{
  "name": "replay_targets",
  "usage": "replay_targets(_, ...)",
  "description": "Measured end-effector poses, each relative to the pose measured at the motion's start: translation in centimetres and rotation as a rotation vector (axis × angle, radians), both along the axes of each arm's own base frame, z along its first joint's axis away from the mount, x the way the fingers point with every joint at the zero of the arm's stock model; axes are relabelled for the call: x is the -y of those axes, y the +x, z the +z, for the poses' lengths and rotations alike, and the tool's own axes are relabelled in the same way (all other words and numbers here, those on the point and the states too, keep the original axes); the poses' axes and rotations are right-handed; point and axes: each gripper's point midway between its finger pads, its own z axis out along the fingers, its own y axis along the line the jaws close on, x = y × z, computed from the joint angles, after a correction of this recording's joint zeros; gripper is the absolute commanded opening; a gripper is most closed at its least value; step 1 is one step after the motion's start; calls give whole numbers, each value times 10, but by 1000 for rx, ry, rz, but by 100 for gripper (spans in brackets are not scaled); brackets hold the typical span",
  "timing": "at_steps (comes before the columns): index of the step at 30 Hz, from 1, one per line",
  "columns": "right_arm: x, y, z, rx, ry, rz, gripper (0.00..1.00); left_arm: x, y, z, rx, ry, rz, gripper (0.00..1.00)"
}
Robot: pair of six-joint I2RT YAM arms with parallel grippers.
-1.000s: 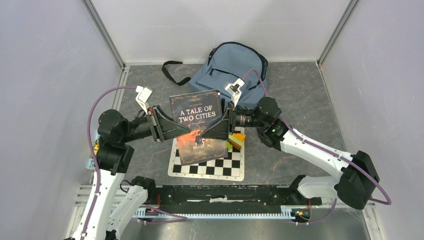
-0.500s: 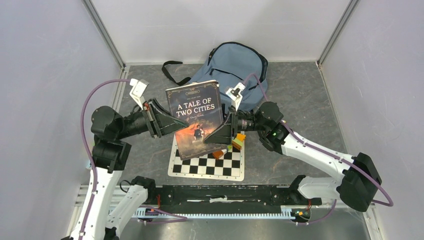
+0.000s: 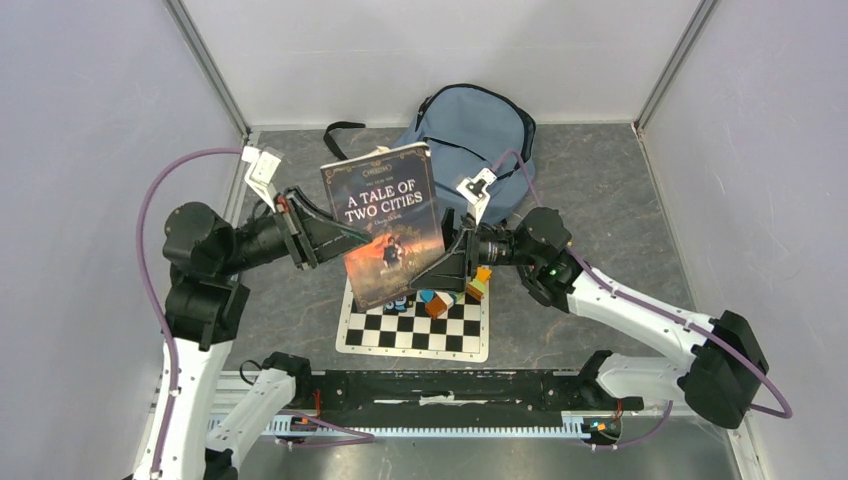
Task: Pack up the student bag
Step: Pick up the book from the center of the board.
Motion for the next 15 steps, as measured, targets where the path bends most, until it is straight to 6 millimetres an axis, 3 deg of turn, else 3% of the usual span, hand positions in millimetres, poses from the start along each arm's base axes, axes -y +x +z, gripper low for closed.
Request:
replay_targets(6, 10, 21, 3, 48, -46, -136, 98, -15, 19, 25, 25, 50, 197, 2)
replay_targets(11, 33, 43, 13, 88, -43, -248, 98, -26, 26, 21, -11, 63, 307, 2)
replay_targets(15, 35, 45, 19, 77, -12, -253, 98, -27, 27, 26, -23, 24, 324, 2)
